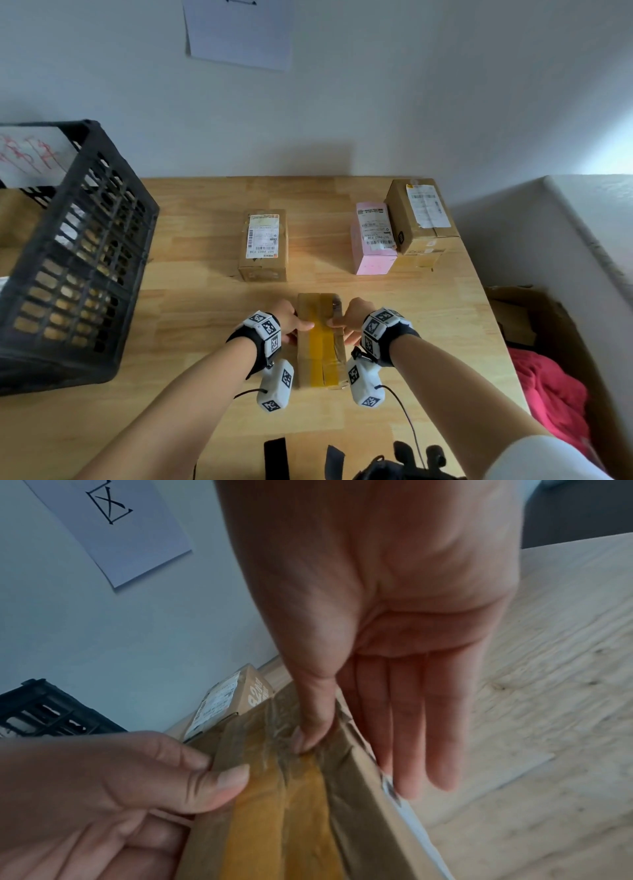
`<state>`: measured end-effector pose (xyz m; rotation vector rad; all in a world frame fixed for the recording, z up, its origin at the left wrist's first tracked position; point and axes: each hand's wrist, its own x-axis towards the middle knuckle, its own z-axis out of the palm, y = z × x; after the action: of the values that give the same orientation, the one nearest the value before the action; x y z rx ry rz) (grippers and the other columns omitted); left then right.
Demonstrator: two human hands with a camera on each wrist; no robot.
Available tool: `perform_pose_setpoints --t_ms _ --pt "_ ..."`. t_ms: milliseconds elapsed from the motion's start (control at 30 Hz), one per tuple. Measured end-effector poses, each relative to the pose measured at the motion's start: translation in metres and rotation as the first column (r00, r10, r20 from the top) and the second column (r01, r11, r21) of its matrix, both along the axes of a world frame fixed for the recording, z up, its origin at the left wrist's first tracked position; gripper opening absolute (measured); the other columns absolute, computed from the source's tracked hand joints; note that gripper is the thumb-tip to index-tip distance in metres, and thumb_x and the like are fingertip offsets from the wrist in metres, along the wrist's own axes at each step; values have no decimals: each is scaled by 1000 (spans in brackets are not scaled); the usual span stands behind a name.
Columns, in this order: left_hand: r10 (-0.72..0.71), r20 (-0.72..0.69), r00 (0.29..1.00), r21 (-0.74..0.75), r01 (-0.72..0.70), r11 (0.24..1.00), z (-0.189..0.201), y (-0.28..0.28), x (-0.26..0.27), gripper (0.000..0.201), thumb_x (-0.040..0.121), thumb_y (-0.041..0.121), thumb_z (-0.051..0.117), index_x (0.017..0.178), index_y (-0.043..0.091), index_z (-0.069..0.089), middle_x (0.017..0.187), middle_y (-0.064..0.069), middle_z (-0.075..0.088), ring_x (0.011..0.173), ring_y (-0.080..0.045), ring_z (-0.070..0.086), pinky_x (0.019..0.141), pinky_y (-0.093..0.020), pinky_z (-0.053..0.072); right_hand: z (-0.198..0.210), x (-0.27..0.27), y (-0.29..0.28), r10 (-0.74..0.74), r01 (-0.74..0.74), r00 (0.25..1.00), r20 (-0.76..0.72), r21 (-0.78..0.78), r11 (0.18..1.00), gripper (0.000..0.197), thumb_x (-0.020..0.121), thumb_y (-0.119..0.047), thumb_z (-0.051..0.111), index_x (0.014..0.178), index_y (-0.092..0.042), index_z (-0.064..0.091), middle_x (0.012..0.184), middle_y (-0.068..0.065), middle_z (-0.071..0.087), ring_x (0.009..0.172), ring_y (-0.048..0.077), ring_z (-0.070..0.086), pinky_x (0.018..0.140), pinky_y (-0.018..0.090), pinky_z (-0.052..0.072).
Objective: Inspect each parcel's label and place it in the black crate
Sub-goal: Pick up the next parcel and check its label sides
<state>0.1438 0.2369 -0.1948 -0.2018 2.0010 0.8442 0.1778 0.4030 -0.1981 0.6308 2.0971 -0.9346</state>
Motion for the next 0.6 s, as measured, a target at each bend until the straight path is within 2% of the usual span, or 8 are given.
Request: perform_pose_setpoints --t_ms 67,133,200,267,400,467,500,600 --pt "23 -11 1000 27 -22 999 3 -1 5 24 85 21 69 91 0 59 80 -6 62 77 -20 63 68 -31 57 1 6 -1 -4 5 1000 17 -17 1000 35 83 -41 68 85 -8 57 84 9 72 79 25 72 82 44 58" --pt "94 -26 995 100 -91 991 8 -1 7 22 86 19 69 95 1 59 89 -9 64 87 -24 62 82 -36 54 8 8 0 -64 65 998 7 -50 997 35 88 -40 62 84 -6 60 84 10 71 75 23 71 79 40 59" --pt "186 -18 982 165 -180 970 18 -2 5 45 85 21 69 122 0 52 118 -13 61 110 -27 57 86 -34 47 19 8 1 -169 167 986 -5 -129 978 37 93 -38 56 95 -1 62 89 11 70 73 22 69 72 36 60" --pt "231 -12 973 197 -224 954 25 -2 2 76 80 32 73 140 7 34 140 -10 46 128 -28 45 95 -40 41 29 6 3 -289 277 957 -17 -240 930 37 96 -33 52 107 1 60 93 13 67 70 21 67 70 34 59" --pt "152 -66 986 90 -145 985 30 -1 -5 137 49 57 85 150 15 3 150 -11 33 134 -30 38 108 -49 35 46 1 0 -326 292 944 -53 -325 899 31 98 -24 48 116 -2 59 110 13 67 85 26 70 79 39 58" --pt "94 -127 987 -15 -96 995 30 0 -6 150 51 56 85 148 12 -20 155 -17 19 139 -33 28 112 -49 29 53 0 -3 -283 240 955 -85 -336 911 29 97 -25 49 115 -5 61 111 11 69 89 24 71 83 41 58" --pt "87 -167 982 -51 -96 994 31 0 -5 151 52 54 85 146 11 -25 156 -18 13 141 -34 24 112 -49 27 56 -1 -4 -261 212 960 -100 -350 912 29 97 -25 50 116 -7 62 111 10 69 91 23 71 84 41 57" --pt "155 -254 955 -22 -166 986 34 -2 -7 141 61 42 85 146 13 -23 156 -19 8 142 -35 19 112 -48 25 65 -4 -3 -223 150 965 -141 -401 904 27 99 -25 47 117 -12 62 114 7 69 96 22 70 82 39 58"
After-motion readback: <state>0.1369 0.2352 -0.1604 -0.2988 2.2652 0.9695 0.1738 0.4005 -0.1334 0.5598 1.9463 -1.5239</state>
